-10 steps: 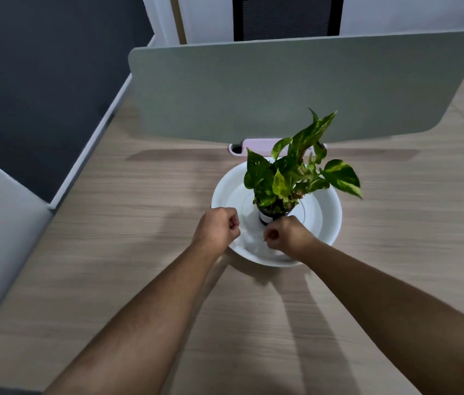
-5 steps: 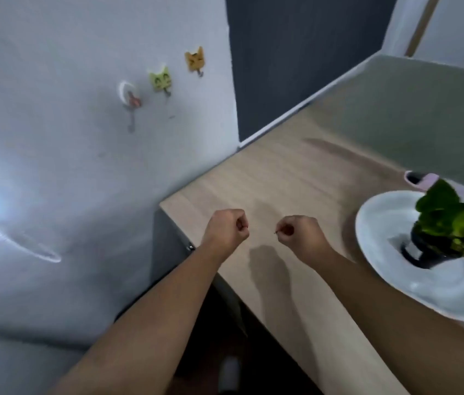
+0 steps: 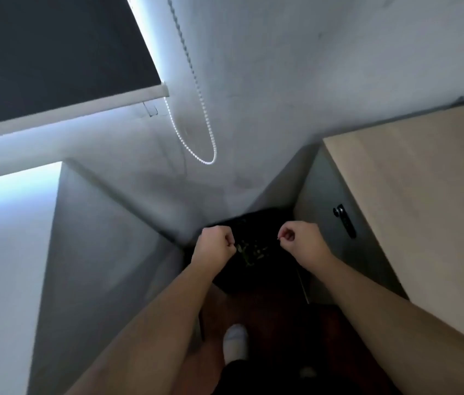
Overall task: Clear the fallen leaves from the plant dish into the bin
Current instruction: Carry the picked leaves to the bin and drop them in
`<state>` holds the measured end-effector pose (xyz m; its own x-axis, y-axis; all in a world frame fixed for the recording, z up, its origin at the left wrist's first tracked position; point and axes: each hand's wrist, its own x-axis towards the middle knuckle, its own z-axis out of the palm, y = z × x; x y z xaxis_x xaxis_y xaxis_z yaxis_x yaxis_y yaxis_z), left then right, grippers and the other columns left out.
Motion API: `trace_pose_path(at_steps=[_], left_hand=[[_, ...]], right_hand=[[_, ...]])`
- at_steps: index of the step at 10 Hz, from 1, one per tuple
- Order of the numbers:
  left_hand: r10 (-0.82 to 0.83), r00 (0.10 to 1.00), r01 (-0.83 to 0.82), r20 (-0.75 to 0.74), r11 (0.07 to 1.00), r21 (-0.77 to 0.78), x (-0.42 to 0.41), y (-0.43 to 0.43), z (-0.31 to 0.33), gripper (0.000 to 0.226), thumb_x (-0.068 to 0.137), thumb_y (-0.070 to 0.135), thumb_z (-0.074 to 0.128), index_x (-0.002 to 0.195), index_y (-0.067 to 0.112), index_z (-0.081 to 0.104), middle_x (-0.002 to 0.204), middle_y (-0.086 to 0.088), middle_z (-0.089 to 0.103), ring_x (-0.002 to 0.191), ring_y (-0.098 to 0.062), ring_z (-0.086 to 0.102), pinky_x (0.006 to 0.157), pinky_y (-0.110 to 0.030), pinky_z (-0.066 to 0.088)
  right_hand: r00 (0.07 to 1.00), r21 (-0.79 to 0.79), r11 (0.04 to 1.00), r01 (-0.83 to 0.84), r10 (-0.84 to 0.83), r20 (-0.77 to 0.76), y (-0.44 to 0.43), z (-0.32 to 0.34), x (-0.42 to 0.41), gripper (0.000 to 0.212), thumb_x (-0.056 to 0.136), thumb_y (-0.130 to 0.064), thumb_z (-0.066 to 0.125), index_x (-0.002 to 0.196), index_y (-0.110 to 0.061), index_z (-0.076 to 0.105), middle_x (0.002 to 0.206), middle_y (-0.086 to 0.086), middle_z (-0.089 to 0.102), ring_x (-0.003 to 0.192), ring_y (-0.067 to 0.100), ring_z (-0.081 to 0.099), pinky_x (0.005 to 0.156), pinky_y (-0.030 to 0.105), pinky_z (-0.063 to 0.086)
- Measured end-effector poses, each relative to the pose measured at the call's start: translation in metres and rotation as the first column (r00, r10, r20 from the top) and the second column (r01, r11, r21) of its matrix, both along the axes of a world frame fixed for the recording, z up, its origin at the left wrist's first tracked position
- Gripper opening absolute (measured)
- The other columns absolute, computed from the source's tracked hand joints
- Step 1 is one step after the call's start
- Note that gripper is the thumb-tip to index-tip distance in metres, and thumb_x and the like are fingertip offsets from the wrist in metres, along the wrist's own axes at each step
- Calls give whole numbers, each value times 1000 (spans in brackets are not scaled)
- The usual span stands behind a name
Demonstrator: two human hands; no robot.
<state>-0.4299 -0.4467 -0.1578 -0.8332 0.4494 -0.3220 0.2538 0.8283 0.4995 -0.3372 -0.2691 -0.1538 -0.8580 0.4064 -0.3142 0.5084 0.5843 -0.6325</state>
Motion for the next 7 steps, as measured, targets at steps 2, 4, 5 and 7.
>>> trace_pose_path(at_steps=[2,4,5,7], left_hand=[[146,975,-143,167,989,-33,-15,-17,-124,12,74,4,62,69,16,63,69,0,60,75,-22,65,69,-29,52],[254,929,-258,270,966,-21,-37,-9,-195,31,77,6,60,108,13,58,96,-6,66,93,-23,63,81,-27,50],[184,933,-164,310,982,-91,-37,-10,-195,47,81,11,59,126,15,49,118,-11,64,109,-27,60,91,-34,50],[108,960,-84,258,991,-101,-30,-6,-144,49,84,14,58,131,14,46,126,-10,60,116,-26,56,95,-34,48]], right_hand=[[987,-62,997,44,-34,156,-11,-123,-42,13,75,-1,61,72,-12,67,68,5,63,65,18,60,62,24,46],[981,-55,997,50,-39,191,-9,-206,-74,23,77,5,57,84,-12,71,92,13,71,87,28,66,78,32,55],[970,-72,997,6,12,241,-9,-213,-72,31,82,4,54,101,-14,70,110,14,68,98,28,65,89,36,55],[974,-92,996,14,7,227,-9,-169,-63,23,84,-5,58,100,-17,70,112,13,66,97,27,64,87,36,55]])
